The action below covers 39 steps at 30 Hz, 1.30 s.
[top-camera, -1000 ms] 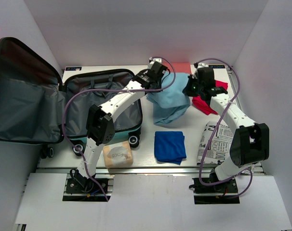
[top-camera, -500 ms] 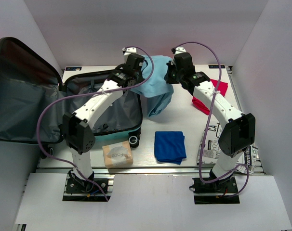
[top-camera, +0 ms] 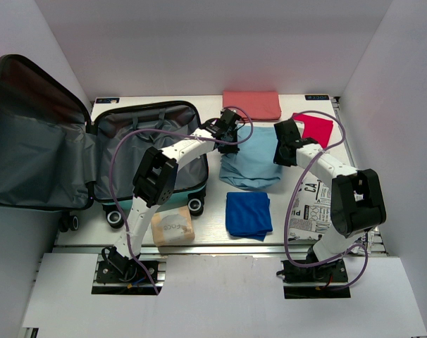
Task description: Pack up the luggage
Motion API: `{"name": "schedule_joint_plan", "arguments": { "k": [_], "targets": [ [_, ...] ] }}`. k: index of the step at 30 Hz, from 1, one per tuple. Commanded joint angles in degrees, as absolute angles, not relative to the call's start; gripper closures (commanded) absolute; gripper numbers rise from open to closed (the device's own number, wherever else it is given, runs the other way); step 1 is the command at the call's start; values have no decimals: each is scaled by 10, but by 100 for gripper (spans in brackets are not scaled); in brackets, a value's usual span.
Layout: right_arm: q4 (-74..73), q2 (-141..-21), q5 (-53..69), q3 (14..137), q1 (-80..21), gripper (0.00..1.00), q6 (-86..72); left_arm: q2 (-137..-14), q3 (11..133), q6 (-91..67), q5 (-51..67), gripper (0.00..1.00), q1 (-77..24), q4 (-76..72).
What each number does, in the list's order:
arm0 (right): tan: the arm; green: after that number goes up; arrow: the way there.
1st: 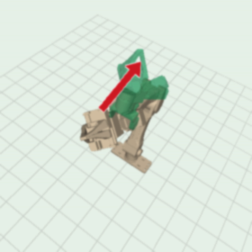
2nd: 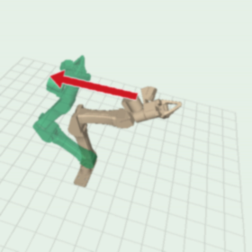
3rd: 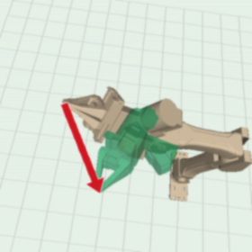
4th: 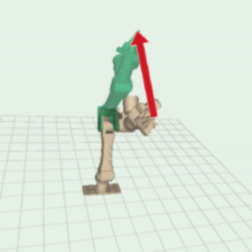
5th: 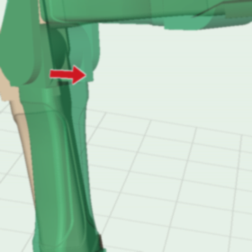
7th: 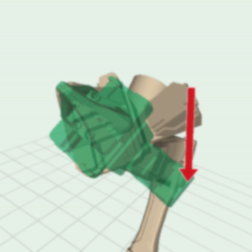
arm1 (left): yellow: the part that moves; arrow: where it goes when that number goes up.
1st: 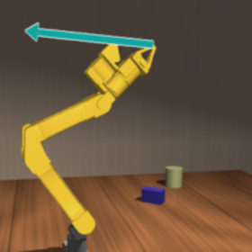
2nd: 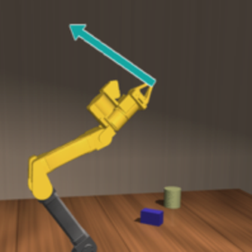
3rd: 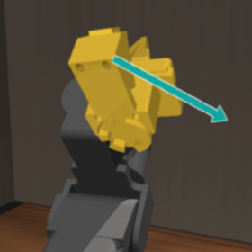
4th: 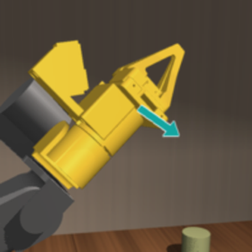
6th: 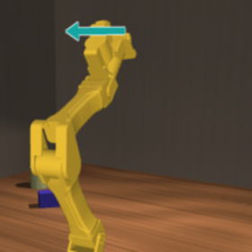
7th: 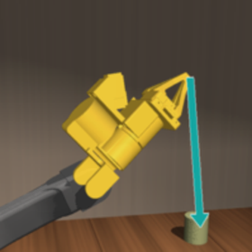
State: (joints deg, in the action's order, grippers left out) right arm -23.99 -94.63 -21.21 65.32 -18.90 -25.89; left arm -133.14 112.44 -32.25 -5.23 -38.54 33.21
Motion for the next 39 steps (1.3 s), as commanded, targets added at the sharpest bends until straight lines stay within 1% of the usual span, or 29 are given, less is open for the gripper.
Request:
{"name": "schedule_joint_plan", "arguments": {
  "k": [1, 3, 6, 7, 10, 12, 15, 16, 18, 22, 25, 27, 29, 30, 32, 34, 35, 36, 39],
  "targets": [
    [-202, -906, -211, 627, -168, 100, -271, -1319, 1150, -330, -47, 65, -383, 331],
    [-187, -909, -185, 617, -157, 100, -266, -1339, 1162, -322, -66, 49, -383, 347],
    [-179, -912, -164, 606, -149, 100, -259, -1345, 1177, -295, -107, 36, -383, 372],
    [-177, -913, -163, 604, -144, 100, -259, -1346, 1177, -290, -119, 23, -383, 379],
    [-169, -915, -152, 599, -138, 100, -258, -1353, 1174, -273, -118, 3, -383, 387],
    [-166, -917, -135, 600, -136, 100, -257, -1366, 1171, -262, -65, 2, -383, 381],
    [-161, -918, -120, 599, -134, 100, -253, -1387, 1161, -255, -17, 2, -383, 371],
    [-159, -919, -119, 598, -134, 100, -252, -1390, 1158, -255, 19, 2, -388, 363],
    [-159, -922, -118, 595, -133, 100, -251, -1389, 1137, -252, 46, 2, -388, 346],
    [-158, -927, -115, 585, -134, 100, -253, -1383, 1107, -250, 63, 2, -399, 335],
    [-157, -928, -112, 582, -133, 100, -256, -1389, 1103, -245, 75, 6, -405, 337],
    [-152, -929, -108, 579, -132, 100, -256, -1390, 1093, -250, 90, 19, -410, 330],
    [-152, -931, -105, 578, -133, 100, -257, -1391, 1086, -253, 118, 36, -422, 321],
    [-152, -932, -105, 578, -133, 100, -257, -1393, 1087, -253, 126, 46, -422, 315],
    [-150, -929, -105, 577, -133, 100, -258, -1402, 1094, -249, 141, 55, -428, 311],
    [-147, -927, -103, 574, -133, 100, -257, -1407, 1106, -250, 147, 67, -428, 314],
    [-145, -927, -102, 574, -134, 100, -256, -1411, 1107, -252, 150, 78, -433, 316],
    [-144, -927, -100, 574, -131, 100, -256, -1411, 1107, -256, 150, 100, -433, 314],
    [-143, -927, -94, 575, -131, 100, -256, -1398, 1109, -259, 146, 100, -433, 309]
  ]
}}
